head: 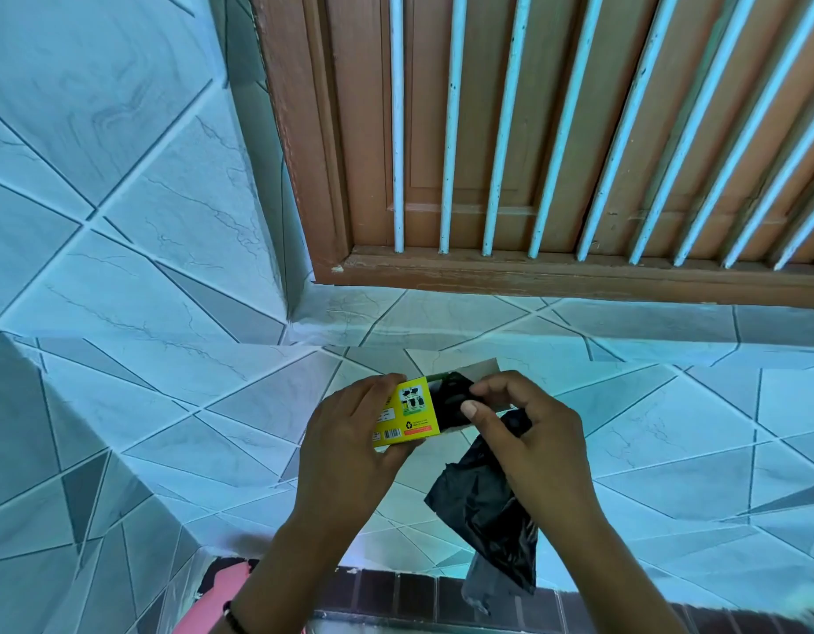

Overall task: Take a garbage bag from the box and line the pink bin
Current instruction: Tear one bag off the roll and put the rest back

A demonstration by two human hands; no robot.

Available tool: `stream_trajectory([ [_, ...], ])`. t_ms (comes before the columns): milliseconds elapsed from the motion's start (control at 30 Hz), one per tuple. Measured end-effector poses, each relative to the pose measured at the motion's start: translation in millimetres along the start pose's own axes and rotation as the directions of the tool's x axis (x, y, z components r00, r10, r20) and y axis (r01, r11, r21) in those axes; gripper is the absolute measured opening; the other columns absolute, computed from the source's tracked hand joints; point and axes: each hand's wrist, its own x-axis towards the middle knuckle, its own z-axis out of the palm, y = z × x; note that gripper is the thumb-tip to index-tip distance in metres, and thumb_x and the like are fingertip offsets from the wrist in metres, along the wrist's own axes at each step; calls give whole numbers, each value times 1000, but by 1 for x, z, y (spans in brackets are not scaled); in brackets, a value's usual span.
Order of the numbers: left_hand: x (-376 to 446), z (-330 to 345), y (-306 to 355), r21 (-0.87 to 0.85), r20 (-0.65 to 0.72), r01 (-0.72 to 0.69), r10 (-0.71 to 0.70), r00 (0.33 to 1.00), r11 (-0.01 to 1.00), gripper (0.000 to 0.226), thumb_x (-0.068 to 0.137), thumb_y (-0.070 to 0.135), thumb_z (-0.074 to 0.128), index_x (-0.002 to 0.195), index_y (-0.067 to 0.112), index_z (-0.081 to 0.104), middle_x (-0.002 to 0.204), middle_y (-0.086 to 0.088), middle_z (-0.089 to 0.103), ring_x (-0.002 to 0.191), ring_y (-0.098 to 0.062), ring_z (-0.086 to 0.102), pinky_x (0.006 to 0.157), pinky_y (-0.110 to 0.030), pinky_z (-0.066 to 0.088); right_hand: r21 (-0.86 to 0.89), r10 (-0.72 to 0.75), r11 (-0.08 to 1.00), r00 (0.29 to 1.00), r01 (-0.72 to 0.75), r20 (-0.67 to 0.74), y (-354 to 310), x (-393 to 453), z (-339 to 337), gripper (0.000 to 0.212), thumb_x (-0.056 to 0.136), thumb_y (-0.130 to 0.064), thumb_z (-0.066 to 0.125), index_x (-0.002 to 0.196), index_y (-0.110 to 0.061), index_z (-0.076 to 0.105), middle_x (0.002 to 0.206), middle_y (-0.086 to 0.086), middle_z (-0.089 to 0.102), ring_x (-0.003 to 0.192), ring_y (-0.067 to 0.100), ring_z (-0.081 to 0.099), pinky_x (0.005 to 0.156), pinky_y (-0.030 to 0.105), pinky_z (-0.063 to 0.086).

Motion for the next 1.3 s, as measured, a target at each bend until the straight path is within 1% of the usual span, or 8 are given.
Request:
stream_trajectory([
  [333,-5,0,-2,-19,15,18,-18,1000,1000,61,61,32,85,114,27,55,106,5,66,89,-17,62,69,-23,49,-4,-93,995,967,97,236,-9,-3,-5,6,85,-34,65,82,-33,70,80,-22,68,55,-2,55,57,8,38],
  [500,-6,-2,3,-50,51,11,-8,999,999,56,65,44,73,115,32,50,107,7,65,89,-13,60,68,-12,42,-64,-50,996,965,69,259,-6,0,-9,31,77,-33,73,102,-40,57,89,-24,66,83,-5,61,70,7,42],
  [600,-6,-5,4,-50,44,-19,22,999,999,55,65,43,72,114,32,50,106,9,64,87,-12,60,67,-13,44,-126,-125,977,946,169,300,-5,-2,-6,22,76,-38,66,98,-37,67,90,-18,64,89,-2,58,73,9,43],
  [733,-5,-8,4,-66,4,-51,52,999,997,54,65,37,75,113,32,52,106,9,64,89,-14,60,69,-26,53,-131,-164,969,945,207,282,-7,-6,-3,19,76,-47,57,83,-30,62,85,-14,63,80,4,59,67,21,47],
  [867,-5,-5,3,-5,-29,-108,108,994,994,57,62,29,81,113,26,56,106,5,66,92,-10,52,73,-29,53,-179,-29,979,943,94,332,-11,-8,-1,20,85,-40,60,77,-25,50,62,-10,57,54,1,51,51,16,37],
  [967,-6,-3,4,5,-28,-78,78,997,997,59,61,27,83,113,26,56,106,4,66,92,-13,55,73,-30,54,-39,78,997,946,-69,314,-12,-11,2,16,87,-33,61,78,-23,52,69,-1,61,55,2,46,56,17,36],
  [1067,-5,-6,8,-53,-46,22,-24,999,998,59,61,37,78,114,29,54,106,5,66,90,-13,60,73,-23,51,332,161,908,945,-255,284,-15,-14,3,16,88,-19,61,73,-22,58,72,-7,65,68,6,55,69,22,40],
  [1300,-2,-11,15,-219,48,177,-171,984,959,61,63,42,82,116,32,55,104,17,62,91,2,53,71,-3,39,442,-40,897,992,-17,118,-13,-13,1,14,89,-9,59,92,-20,66,115,-17,68,110,-2,59,88,11,43],
])
